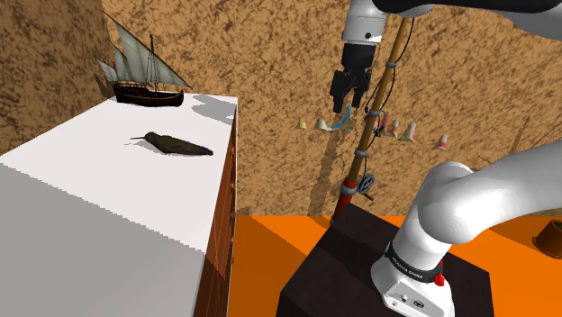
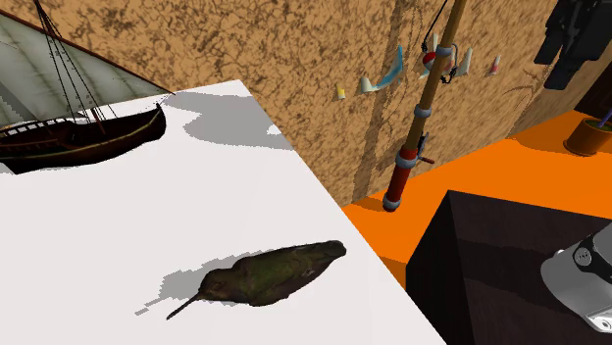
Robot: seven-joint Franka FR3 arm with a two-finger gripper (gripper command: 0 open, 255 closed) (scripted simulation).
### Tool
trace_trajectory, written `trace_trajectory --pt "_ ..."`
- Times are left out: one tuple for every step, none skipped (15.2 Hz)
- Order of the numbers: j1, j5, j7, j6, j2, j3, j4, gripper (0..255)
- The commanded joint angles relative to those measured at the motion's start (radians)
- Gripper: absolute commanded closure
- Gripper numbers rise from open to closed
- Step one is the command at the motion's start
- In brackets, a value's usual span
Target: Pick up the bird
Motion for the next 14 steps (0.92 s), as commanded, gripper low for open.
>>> trace_trajectory --pt "0.0 0.0 0.0 0.0 0.0 0.0 0.0 0" --pt "0.01 0.007 -0.004 0.025 0.026 0.006 0.005 0" --pt "0.021 0.014 -0.007 0.05 0.052 0.011 0.012 0" --pt "0.03 0.021 -0.011 0.073 0.078 0.017 0.019 0" --pt "0.04 0.027 -0.015 0.097 0.104 0.023 0.028 0" --pt "0.05 0.033 -0.02 0.119 0.131 0.029 0.038 0" --pt "0.059 0.039 -0.024 0.141 0.159 0.035 0.048 0" --pt "0.069 0.045 -0.029 0.162 0.186 0.041 0.06 0" --pt "0.078 0.051 -0.033 0.182 0.214 0.047 0.072 0" --pt "0.087 0.056 -0.038 0.202 0.241 0.053 0.085 0" --pt "0.096 0.061 -0.042 0.221 0.269 0.06 0.1 0" --pt "0.104 0.065 -0.047 0.239 0.297 0.066 0.115 0" --pt "0.113 0.07 -0.052 0.256 0.325 0.073 0.131 0" --pt "0.121 0.074 -0.056 0.273 0.353 0.079 0.148 0"
